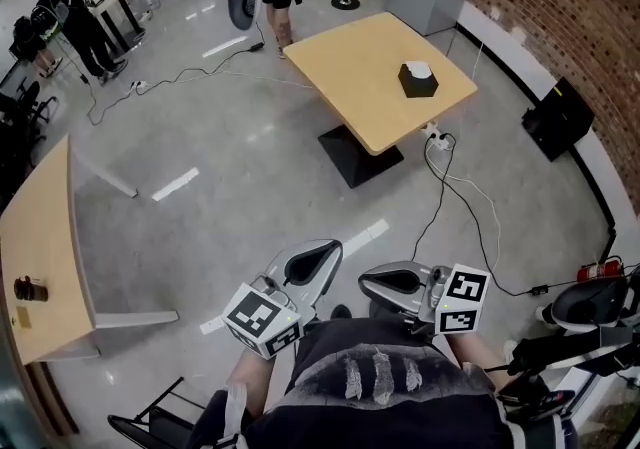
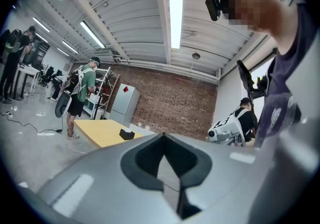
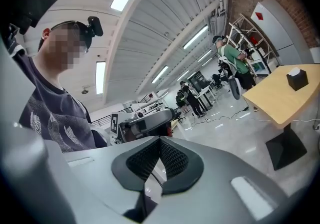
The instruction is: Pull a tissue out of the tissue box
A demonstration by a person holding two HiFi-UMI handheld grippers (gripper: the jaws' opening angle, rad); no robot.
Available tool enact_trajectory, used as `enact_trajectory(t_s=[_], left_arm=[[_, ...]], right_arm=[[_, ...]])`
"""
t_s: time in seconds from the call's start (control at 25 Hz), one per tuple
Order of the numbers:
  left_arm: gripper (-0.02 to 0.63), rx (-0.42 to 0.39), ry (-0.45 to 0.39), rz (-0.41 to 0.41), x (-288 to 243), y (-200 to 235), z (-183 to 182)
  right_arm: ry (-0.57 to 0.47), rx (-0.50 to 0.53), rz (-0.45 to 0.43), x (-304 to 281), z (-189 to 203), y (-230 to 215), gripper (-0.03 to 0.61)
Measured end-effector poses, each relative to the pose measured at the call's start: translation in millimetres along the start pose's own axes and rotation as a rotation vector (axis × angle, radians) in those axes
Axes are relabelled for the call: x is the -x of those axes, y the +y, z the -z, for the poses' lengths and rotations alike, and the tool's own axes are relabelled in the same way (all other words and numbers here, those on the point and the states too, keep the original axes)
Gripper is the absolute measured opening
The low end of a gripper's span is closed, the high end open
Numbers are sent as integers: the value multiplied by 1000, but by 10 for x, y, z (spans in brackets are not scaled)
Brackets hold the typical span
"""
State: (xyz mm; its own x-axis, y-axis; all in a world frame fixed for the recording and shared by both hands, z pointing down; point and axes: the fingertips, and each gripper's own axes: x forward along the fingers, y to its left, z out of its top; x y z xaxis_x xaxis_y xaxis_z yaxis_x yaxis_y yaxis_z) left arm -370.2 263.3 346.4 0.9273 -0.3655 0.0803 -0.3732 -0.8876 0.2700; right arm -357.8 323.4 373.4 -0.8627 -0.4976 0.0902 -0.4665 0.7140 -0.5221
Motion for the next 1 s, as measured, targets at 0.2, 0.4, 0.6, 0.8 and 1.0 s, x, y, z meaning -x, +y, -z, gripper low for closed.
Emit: enact_trajectory(t_s=[0.2,0.4,0.6,0.8,1.0], left_arm=[[5,-3,20,12,-198,-56,46],[5,-49,65,33,-479,-199,62],[5,-67,127,54,-846,-299,142],[5,-95,177,84,-1419,-420,79],[5,-142,206,93,-2005,-534,-81]], right_arm=[[-26,-22,13,131,-19,-149,-2],[-67,-67,26,311,-59,-300,-1],[-86,-99,25,565,-97,-510,-1],[-148,-119,46,999,-290,-844,-1],[-164,-113,46,1387,-438,-1184,-1]])
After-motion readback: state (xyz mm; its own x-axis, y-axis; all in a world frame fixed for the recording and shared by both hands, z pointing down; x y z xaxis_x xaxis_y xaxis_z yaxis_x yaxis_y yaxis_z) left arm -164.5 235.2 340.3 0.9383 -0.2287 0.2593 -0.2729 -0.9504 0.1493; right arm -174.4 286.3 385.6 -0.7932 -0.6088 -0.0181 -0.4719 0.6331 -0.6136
